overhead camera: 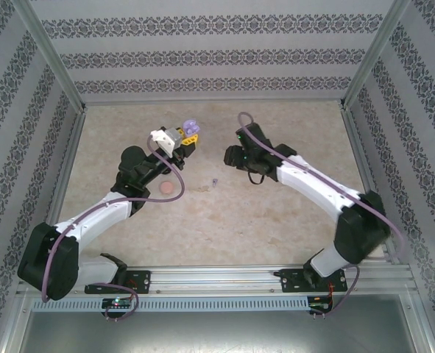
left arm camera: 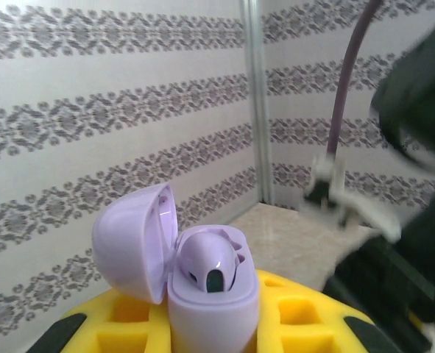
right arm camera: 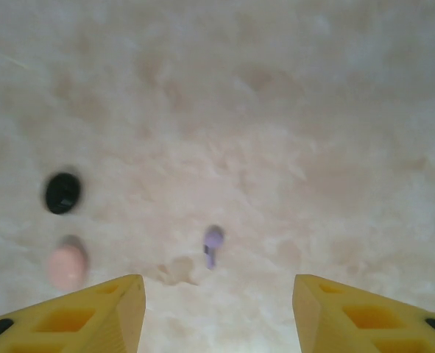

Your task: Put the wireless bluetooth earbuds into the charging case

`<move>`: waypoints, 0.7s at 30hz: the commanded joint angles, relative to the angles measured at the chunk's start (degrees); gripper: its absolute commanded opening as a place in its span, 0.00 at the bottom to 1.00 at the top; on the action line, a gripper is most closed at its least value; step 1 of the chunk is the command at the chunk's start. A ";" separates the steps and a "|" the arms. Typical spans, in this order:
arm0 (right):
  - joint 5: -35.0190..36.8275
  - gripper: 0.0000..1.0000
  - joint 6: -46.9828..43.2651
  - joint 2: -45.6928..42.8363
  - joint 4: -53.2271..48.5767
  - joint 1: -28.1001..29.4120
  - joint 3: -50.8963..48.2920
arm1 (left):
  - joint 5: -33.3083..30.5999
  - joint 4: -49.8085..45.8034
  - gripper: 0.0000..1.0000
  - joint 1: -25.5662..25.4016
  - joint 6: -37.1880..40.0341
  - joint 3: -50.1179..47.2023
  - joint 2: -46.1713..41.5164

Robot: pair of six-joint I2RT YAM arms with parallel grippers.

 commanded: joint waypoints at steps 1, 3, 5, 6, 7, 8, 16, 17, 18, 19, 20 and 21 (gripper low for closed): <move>1.63 0.55 4.07 5.81 -4.84 2.33 5.45 | -2.98 5.18 0.00 1.12 -2.54 -1.25 -2.46; 1.67 0.55 5.08 10.68 -6.40 3.28 8.17 | -3.15 5.59 0.00 1.54 -3.06 -1.76 -3.04; 1.49 0.54 6.39 14.99 -7.72 3.99 10.87 | -3.79 5.72 0.00 1.75 -3.35 -2.18 -3.60; 1.60 0.54 6.74 16.93 -8.34 4.47 12.36 | -4.13 5.86 0.00 1.86 -3.45 -2.31 -3.93; 1.93 0.53 7.35 18.90 -9.39 4.84 13.81 | -4.39 6.00 0.00 2.01 -3.58 -2.55 -4.19; 2.31 0.52 7.58 20.39 -9.85 5.21 14.89 | -4.55 6.23 0.00 2.08 -3.68 -2.78 -4.44; 6.69 0.46 11.01 29.04 -13.98 6.98 21.90 | -5.46 7.27 0.00 3.09 -4.25 -4.12 -6.00; 6.85 0.46 11.04 29.79 -14.05 7.11 22.50 | -5.40 7.30 0.00 3.18 -4.33 -4.32 -6.06; 6.87 0.45 11.09 30.67 -14.46 7.10 23.43 | -5.33 7.37 0.00 3.25 -4.42 -4.48 -6.09; 6.78 0.44 11.06 31.58 -14.88 7.20 24.30 | -5.19 7.59 0.00 3.28 -4.49 -4.69 -6.25; 6.81 0.44 11.10 32.30 -15.35 7.25 25.16 | -5.03 7.72 0.00 3.43 -4.51 -4.85 -6.23; 7.15 0.44 11.02 33.09 -15.91 7.42 26.10 | -5.01 7.84 0.00 3.40 -4.51 -5.10 -6.39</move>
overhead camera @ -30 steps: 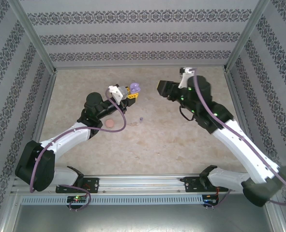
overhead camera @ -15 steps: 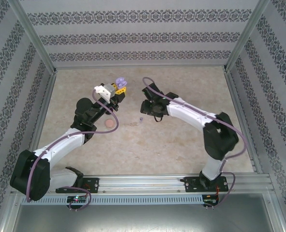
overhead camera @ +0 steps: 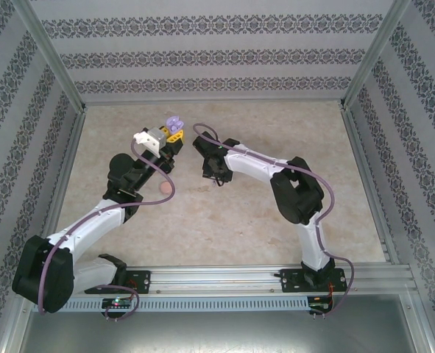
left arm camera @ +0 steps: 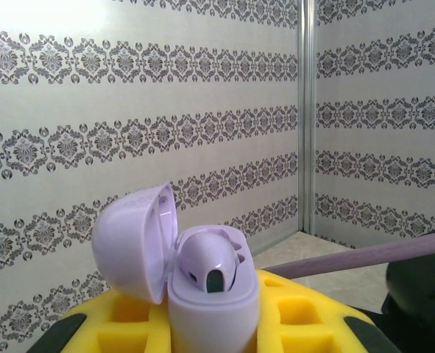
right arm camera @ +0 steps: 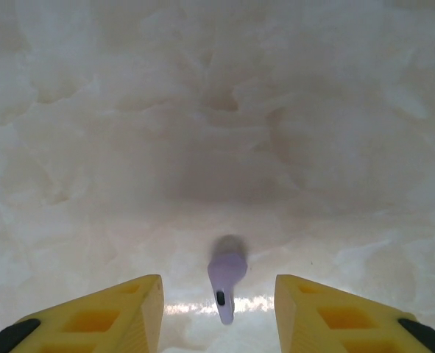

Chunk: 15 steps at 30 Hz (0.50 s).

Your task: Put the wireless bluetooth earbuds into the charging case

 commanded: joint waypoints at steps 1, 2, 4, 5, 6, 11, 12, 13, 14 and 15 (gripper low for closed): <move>2.81 0.43 1.39 2.72 -3.94 0.90 3.54 | -0.13 4.35 0.00 0.74 -1.07 -1.16 -1.36; 2.91 0.43 1.34 3.26 -4.35 0.92 4.14 | -0.15 4.45 0.00 0.77 -1.01 -1.29 -1.49; 3.43 0.42 1.62 4.30 -4.83 0.87 4.74 | -0.13 4.70 0.00 1.00 -0.99 -1.67 -1.64; 3.52 0.42 1.69 4.64 -4.78 0.87 4.81 | -0.18 4.71 0.00 0.96 -0.99 -1.68 -1.72; 3.52 0.41 1.70 5.04 -5.04 0.86 5.18 | -0.15 4.74 0.00 1.08 -1.00 -1.78 -1.73; 3.52 0.40 1.76 7.03 -5.80 0.81 6.69 | 0.01 4.82 0.00 1.34 -0.99 -1.85 -1.71; 3.41 0.40 1.90 7.24 -5.79 0.94 6.79 | 0.05 4.81 0.00 1.34 -0.99 -1.99 -1.63; 3.21 0.40 1.94 7.38 -5.70 0.90 6.74 | 0.03 4.95 0.00 1.44 -0.95 -1.91 -1.58; 3.15 0.39 1.96 7.55 -5.63 0.92 6.71 | 0.02 5.04 0.00 1.43 -0.99 -2.05 -1.54; 3.02 0.39 2.01 7.70 -5.53 0.96 6.80 | 0.03 5.07 0.00 1.41 -0.99 -2.08 -1.47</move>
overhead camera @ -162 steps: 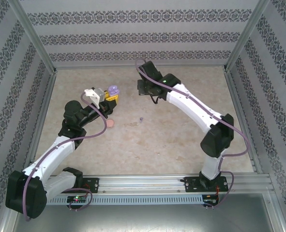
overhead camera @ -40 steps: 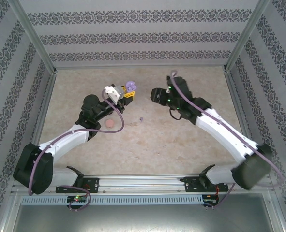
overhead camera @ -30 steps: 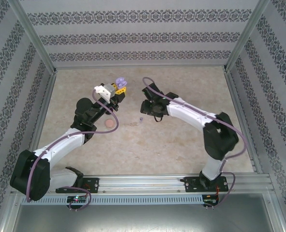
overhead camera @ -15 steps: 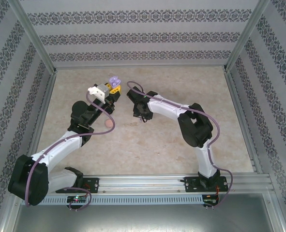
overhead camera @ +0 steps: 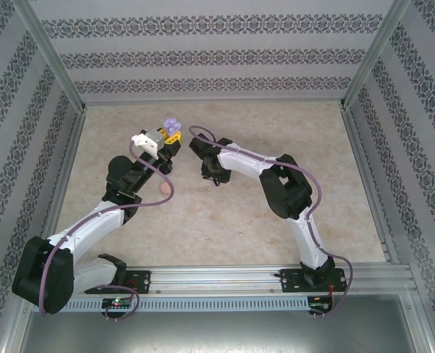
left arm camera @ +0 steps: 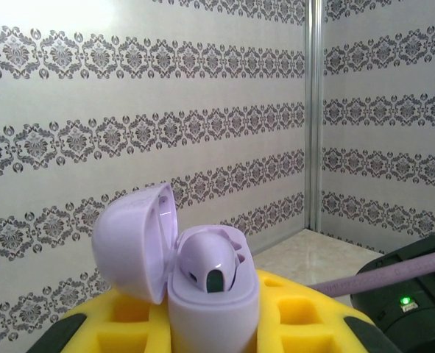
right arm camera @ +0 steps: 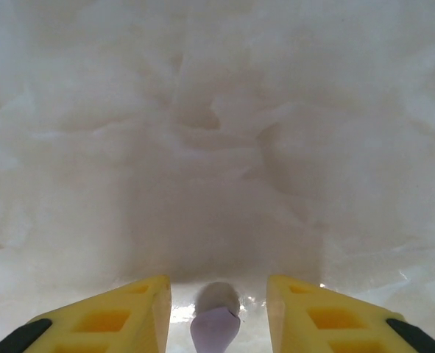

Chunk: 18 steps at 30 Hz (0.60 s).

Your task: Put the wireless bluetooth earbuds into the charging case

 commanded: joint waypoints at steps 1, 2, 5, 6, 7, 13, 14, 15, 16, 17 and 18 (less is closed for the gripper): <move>1.22 0.38 1.12 1.35 -1.80 0.79 1.69 | 0.06 3.74 0.00 0.71 -0.97 -0.46 -1.04; 1.09 0.38 1.15 1.45 -1.78 0.80 1.67 | 0.03 3.81 0.00 0.71 -0.97 -0.40 -0.91; 0.98 0.38 1.15 1.69 -1.62 0.86 1.69 | 0.11 4.12 0.00 0.79 -1.11 -0.52 -0.72; 0.92 0.38 1.12 1.74 -1.66 0.96 1.69 | 0.09 4.09 0.00 0.82 -1.17 -0.55 -0.57; 0.85 0.38 1.20 1.79 -1.63 1.00 1.61 | 0.09 4.17 0.00 0.89 -1.15 -0.53 -0.47; 0.79 0.37 1.38 1.79 -1.55 1.44 1.40 | 0.11 4.42 0.00 0.96 -1.35 -0.53 -0.05; 0.81 0.36 1.46 1.77 -1.61 1.50 1.31 | 0.18 4.39 0.00 0.92 -1.45 -0.43 -0.09; 0.83 0.36 1.46 1.72 -1.69 1.56 1.35 | 0.23 4.39 0.00 0.98 -1.50 -0.46 0.01; 0.89 0.36 1.53 1.62 -1.76 1.55 1.26 | 0.33 4.41 0.00 0.96 -1.50 -0.39 0.05; 0.89 0.36 1.55 1.60 -1.83 1.66 1.18 | 0.33 4.44 0.00 0.98 -1.58 -0.30 0.11; 1.07 0.36 1.68 1.41 -1.79 1.75 0.99 | 0.31 4.43 0.00 0.93 -1.59 -0.32 0.11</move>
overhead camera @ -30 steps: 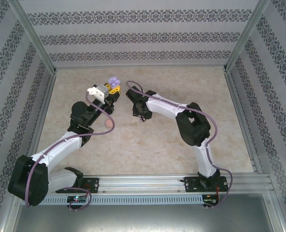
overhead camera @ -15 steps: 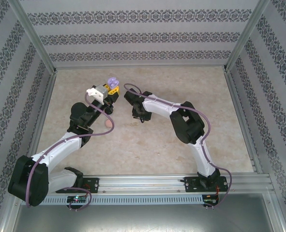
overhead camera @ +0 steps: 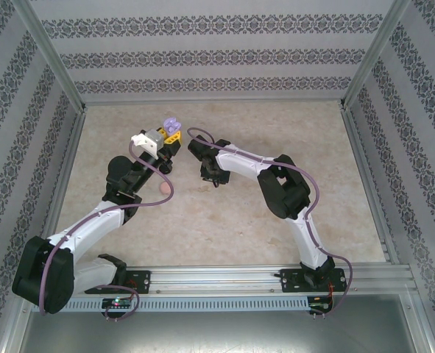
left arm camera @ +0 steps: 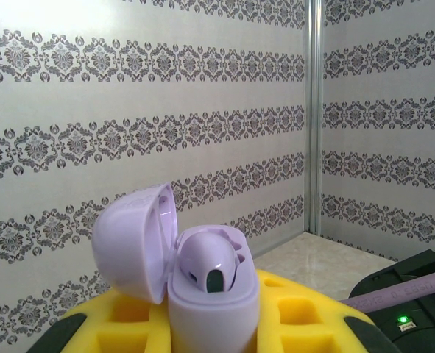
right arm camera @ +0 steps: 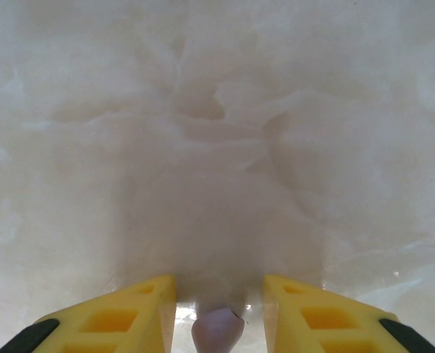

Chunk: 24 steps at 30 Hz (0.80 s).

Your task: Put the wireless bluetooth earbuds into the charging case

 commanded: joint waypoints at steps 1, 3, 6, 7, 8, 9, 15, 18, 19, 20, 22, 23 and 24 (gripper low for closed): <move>0.65 0.36 1.61 0.49 -1.62 1.26 0.60 | 0.36 3.91 0.00 0.89 -1.35 -0.28 0.00; 0.87 0.36 1.64 0.21 -1.58 1.44 0.35 | 0.46 3.93 0.00 0.91 -1.55 -0.31 0.01; 0.94 0.35 1.87 -0.15 -1.57 1.77 0.03 | 0.59 3.93 0.00 0.92 -1.61 -0.30 0.10; 1.01 0.35 1.85 -0.21 -1.66 1.80 -0.01 | 0.61 3.93 0.00 0.89 -1.68 -0.20 0.11; 0.96 0.35 1.86 -0.21 -1.65 1.87 -0.12 | 0.67 3.93 0.00 0.88 -1.70 -0.20 0.23; 1.04 0.35 1.90 -0.31 -1.65 1.94 -0.18 | 0.70 3.93 0.00 0.95 -1.77 -0.21 0.26; 0.93 0.34 2.02 0.34 -1.43 1.97 -0.80 | 0.67 3.93 0.00 0.93 -1.79 -0.32 0.32; 0.84 0.32 1.92 0.66 -1.29 1.85 -1.07 | 0.83 3.54 0.00 0.91 -1.83 -0.20 0.32; 0.95 0.30 1.89 0.73 -1.17 1.73 -1.19 | 0.87 3.45 0.00 0.96 -1.79 -0.17 0.44; 0.92 0.28 1.75 0.74 -1.19 1.65 -1.39 | 0.94 3.46 0.00 0.95 -1.79 -0.22 0.40; 0.92 0.24 1.57 0.49 -0.82 1.44 -1.99 | 1.03 3.24 0.00 0.90 -1.83 -0.12 0.43; 0.93 0.22 1.33 0.28 -0.51 1.39 -2.37 | 1.08 3.20 0.00 0.90 -1.87 -0.12 0.43; 0.93 0.20 1.22 0.00 -0.12 1.36 -2.67 | 1.13 3.12 0.00 0.91 -1.88 -0.14 0.39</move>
